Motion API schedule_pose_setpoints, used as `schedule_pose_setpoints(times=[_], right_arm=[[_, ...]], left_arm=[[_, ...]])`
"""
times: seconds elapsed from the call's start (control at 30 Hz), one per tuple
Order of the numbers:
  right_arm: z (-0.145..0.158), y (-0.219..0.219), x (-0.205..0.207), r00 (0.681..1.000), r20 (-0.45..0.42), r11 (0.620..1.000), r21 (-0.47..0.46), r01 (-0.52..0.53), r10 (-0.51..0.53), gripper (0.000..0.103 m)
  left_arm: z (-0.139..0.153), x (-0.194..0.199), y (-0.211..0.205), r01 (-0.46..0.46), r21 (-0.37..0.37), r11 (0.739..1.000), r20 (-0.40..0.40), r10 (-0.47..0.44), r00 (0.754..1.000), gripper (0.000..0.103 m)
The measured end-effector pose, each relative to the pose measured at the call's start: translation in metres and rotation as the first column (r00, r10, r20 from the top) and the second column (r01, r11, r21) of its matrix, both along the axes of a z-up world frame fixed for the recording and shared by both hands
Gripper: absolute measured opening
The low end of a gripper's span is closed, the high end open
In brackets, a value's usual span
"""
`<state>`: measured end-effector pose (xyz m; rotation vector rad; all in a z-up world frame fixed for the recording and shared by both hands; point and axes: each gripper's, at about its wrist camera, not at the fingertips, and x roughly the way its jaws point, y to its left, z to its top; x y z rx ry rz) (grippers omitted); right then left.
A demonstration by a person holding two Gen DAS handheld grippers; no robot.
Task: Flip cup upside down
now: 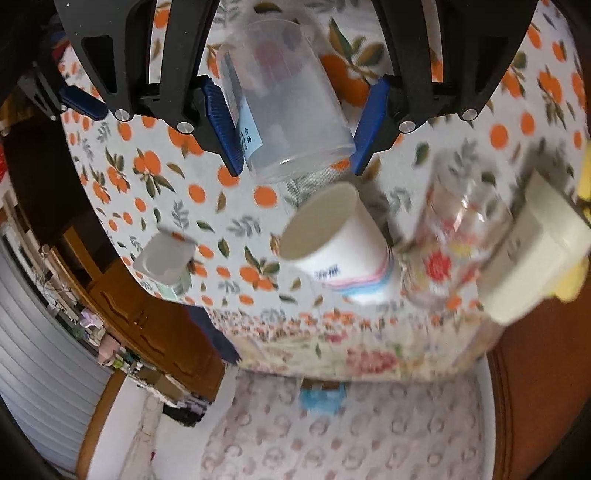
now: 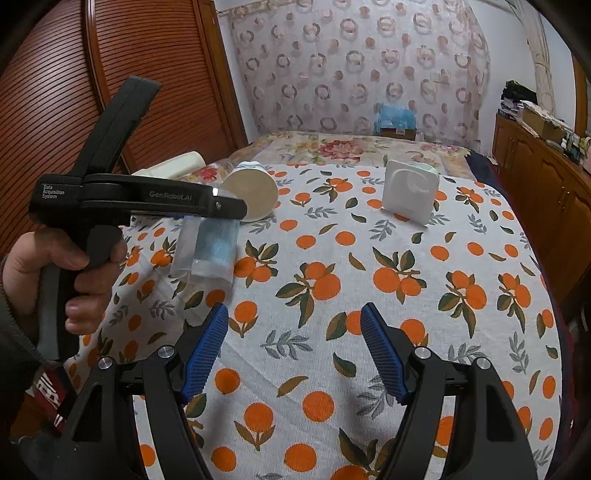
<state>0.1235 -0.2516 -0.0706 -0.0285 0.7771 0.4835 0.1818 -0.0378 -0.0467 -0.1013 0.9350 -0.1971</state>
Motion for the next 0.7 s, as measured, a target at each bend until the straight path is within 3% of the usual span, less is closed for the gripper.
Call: schedule_pose_setpoints(times=[0.47, 0.7], right_arm=[[-0.003, -0.008, 0.013, 0.999, 0.023, 0.999, 0.004, 0.047, -0.047, 0.076], [-0.002, -0.012, 0.015, 0.997, 0.032, 0.998, 0.009, 0.063, -0.064, 0.076]], left_arm=[[0.011, -0.03, -0.019, 0.023, 0.18, 0.983, 0.182, -0.057, 0.982, 0.057], [0.004, -0.051, -0.025, 0.062, 0.171, 0.983, 0.175, -0.093, 0.98, 0.056]])
